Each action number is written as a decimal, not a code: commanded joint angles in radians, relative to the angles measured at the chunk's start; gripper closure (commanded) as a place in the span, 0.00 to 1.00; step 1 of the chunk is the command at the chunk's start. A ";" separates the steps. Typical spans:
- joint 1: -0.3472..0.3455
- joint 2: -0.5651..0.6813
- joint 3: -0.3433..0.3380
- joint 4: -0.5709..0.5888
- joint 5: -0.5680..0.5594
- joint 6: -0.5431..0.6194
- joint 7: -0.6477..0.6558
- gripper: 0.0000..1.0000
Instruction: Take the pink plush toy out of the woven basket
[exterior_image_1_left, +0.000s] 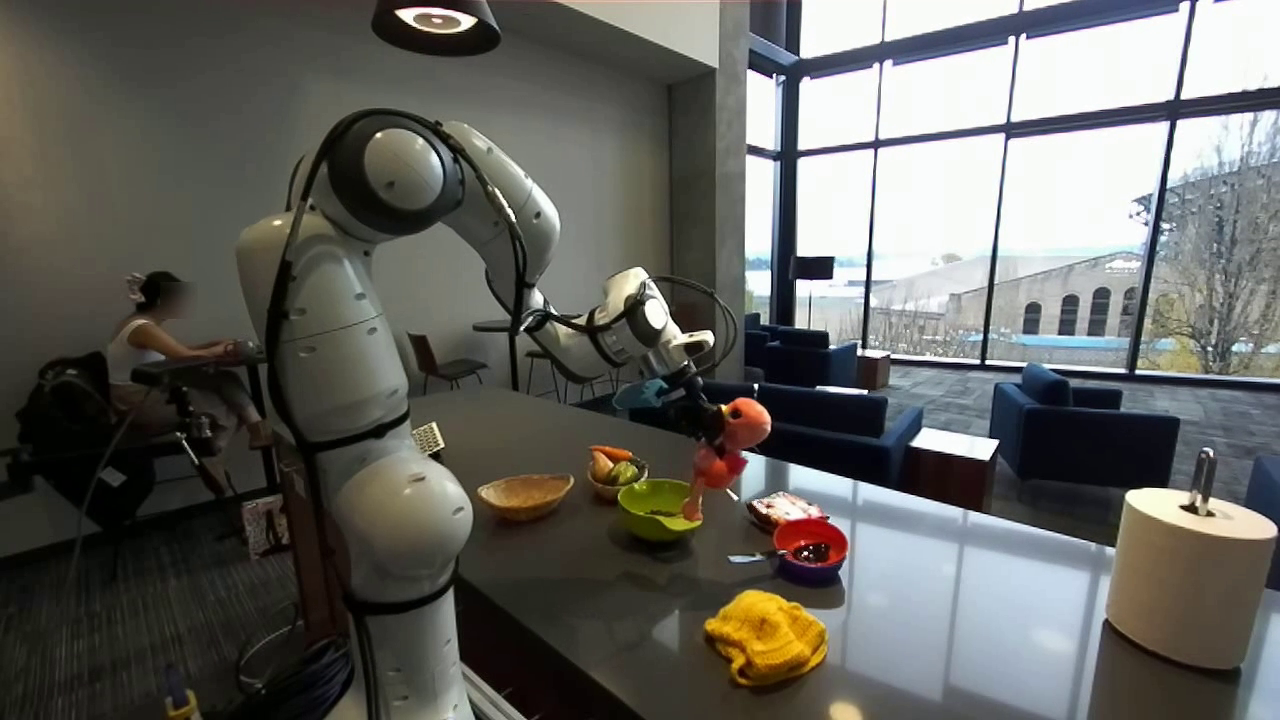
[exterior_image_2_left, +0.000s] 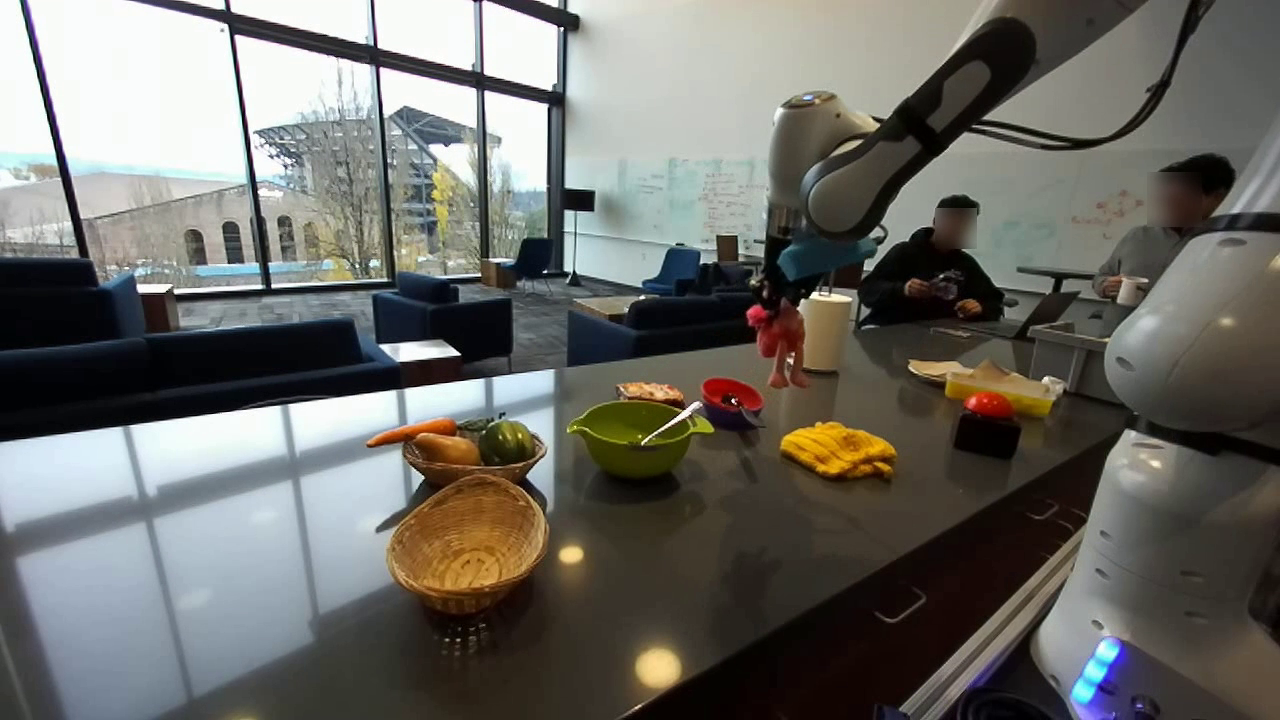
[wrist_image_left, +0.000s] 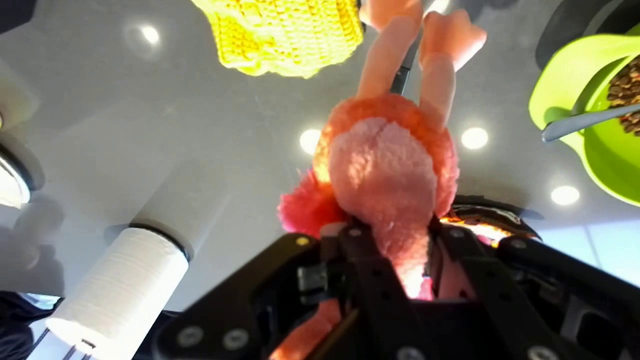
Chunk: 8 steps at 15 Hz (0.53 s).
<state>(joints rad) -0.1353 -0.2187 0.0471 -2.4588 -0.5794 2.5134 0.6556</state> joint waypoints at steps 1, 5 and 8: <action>-0.041 -0.067 -0.014 -0.022 -0.048 0.029 0.016 0.94; -0.070 -0.092 -0.045 0.008 -0.002 0.028 -0.032 0.94; -0.077 -0.104 -0.078 0.036 0.070 0.020 -0.095 0.94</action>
<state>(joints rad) -0.2016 -0.2933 -0.0022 -2.4405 -0.5722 2.5328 0.6322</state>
